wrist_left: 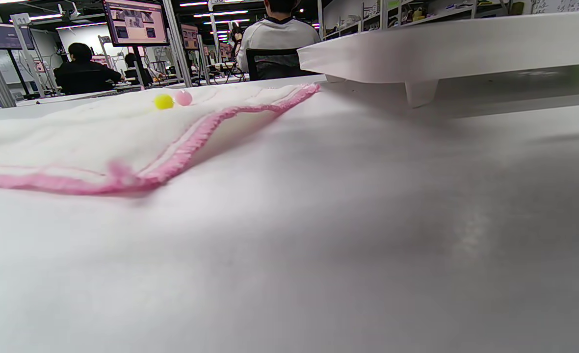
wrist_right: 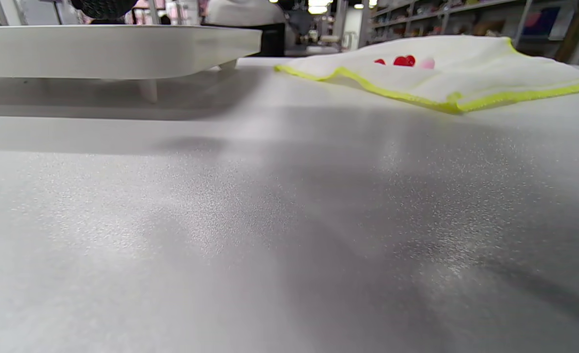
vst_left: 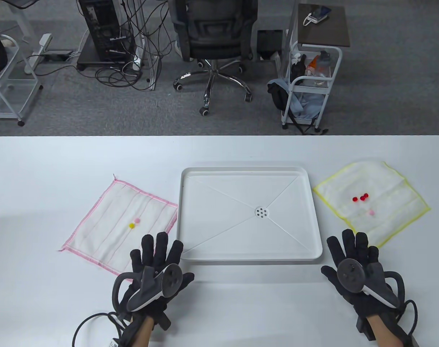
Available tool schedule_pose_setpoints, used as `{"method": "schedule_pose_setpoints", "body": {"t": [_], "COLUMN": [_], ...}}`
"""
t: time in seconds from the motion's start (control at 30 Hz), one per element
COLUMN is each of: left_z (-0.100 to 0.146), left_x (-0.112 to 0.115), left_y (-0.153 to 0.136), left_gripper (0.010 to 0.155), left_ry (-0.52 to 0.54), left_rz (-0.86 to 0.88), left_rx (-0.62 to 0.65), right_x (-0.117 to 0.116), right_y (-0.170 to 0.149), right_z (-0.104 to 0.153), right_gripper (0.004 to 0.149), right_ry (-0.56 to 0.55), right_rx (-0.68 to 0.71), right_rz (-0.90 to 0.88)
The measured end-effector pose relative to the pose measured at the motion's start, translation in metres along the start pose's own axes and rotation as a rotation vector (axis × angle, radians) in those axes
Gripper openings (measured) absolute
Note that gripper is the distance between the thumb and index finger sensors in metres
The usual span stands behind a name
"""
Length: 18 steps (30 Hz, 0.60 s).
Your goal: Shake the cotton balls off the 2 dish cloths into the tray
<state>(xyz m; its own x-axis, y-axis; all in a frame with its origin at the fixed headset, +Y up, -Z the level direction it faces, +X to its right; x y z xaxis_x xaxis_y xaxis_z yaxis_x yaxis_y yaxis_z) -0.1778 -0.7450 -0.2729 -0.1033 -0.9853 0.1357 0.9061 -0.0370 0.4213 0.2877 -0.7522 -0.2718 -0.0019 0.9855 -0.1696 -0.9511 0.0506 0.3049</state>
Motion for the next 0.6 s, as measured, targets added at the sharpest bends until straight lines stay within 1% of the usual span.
{"method": "schedule_pose_setpoints", "body": {"t": [0.6], "left_z": [-0.0015], "left_x": [0.0025], "left_y": [-0.0004], "left_gripper": [0.082], "left_ry": [-0.009], "left_rz": [-0.004], "left_rx": [-0.005], "right_x": [-0.0019], "right_y": [-0.0004], "right_z": [-0.0011], "right_gripper": [0.073], "right_ry": [0.008], "right_rx": [-0.002], "right_rz": [0.001]}}
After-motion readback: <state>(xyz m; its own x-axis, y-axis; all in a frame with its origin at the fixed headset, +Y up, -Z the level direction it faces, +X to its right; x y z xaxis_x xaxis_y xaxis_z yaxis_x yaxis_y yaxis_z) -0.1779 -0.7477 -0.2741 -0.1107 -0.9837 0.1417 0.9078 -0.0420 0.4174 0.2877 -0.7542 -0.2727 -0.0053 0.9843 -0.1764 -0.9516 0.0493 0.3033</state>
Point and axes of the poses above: the tracker on the back of each hand, its own y axis roughly to the thumb side, its own z axis roughly from the fingertips to the wrist, x = y × z, the point moved 4 cm from there along -z, roughly from the wrist to the fingertips, and after that the axes turned 15 degrees about x, right-handed, at the moved point
